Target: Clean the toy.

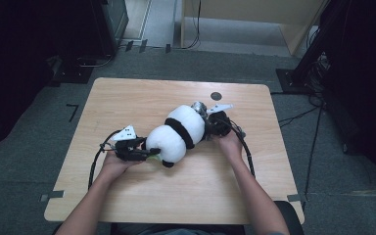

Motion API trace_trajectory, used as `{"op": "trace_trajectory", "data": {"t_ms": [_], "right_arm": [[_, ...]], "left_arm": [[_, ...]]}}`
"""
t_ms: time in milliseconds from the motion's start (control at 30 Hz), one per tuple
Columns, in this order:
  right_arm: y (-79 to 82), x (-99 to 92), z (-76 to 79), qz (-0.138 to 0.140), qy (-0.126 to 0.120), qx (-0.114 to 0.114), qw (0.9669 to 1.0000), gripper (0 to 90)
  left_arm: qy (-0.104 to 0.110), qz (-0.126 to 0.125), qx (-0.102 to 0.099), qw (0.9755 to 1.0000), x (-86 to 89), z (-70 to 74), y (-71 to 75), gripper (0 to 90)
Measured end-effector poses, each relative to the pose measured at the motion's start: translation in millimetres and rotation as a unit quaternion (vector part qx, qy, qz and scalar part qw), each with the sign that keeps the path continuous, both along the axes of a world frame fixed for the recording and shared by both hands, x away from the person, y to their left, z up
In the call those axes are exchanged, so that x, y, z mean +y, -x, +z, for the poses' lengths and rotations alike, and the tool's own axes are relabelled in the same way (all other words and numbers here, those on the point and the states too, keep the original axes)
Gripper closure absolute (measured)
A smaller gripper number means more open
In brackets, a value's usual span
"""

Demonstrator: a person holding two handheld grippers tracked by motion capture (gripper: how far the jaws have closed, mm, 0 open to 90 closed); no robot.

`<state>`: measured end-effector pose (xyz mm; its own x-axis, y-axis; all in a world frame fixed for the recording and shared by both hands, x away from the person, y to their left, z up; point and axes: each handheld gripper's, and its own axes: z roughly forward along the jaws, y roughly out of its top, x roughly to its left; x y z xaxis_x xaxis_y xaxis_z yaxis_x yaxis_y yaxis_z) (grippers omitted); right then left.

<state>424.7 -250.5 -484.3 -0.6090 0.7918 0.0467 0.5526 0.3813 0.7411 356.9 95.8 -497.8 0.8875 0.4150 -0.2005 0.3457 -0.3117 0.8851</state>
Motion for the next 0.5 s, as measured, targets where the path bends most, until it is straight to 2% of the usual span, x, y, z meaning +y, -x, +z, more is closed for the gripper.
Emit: {"op": "trace_trajectory", "data": {"t_ms": [100,200,233,267,300,333,400,433,467,500], "right_arm": [[0.4,-9.3,3.9,-0.008,-0.007,0.005,0.9999,76.1],[2.1,-20.4,10.5,-0.024,-0.016,0.007,0.9996,75.9],[2.1,-20.4,10.5,-0.024,-0.016,0.007,0.9996,75.9],[2.7,-23.6,12.4,-0.028,-0.020,0.007,0.9994,75.8],[5.2,-31.3,18.8,-0.035,-0.039,0.007,0.9986,75.5],[6.9,-33.5,22.1,-0.037,-0.047,0.007,0.9982,75.5],[10.9,-33.9,28.8,-0.030,-0.068,0.009,0.9972,75.2],[12.7,-32.2,31.4,-0.026,-0.072,0.010,0.9970,75.2],[15.7,-28.6,34.9,-0.019,-0.070,0.008,0.9974,75.2],[19.9,-23.4,39.4,-0.007,-0.061,0.002,0.9981,75.2]], "left_arm": [[0.011,0.002,0.004,0.9999,-1.0,5.5,2.1,49.9],[0.023,0.022,0.003,0.9995,1.9,11.3,2.6,50.6],[0.023,0.022,0.003,0.9995,1.9,11.3,2.6,50.7],[0.028,0.037,0.001,0.9989,4.2,14.3,2.4,50.7],[0.040,0.066,-0.004,0.9970,8.1,19.0,2.0,50.7],[0.042,0.085,-0.008,0.9955,9.1,21.2,2.0,50.5],[0.040,0.109,-0.016,0.9931,8.3,25.4,3.0,50.3],[0.040,0.109,-0.016,0.9931,8.3,25.4,3.0,50.2],[0.042,0.133,-0.017,0.9901,5.3,30.2,4.3,50.2],[0.048,0.142,-0.014,0.9887,4.1,31.5,4.6,50.2]]}}
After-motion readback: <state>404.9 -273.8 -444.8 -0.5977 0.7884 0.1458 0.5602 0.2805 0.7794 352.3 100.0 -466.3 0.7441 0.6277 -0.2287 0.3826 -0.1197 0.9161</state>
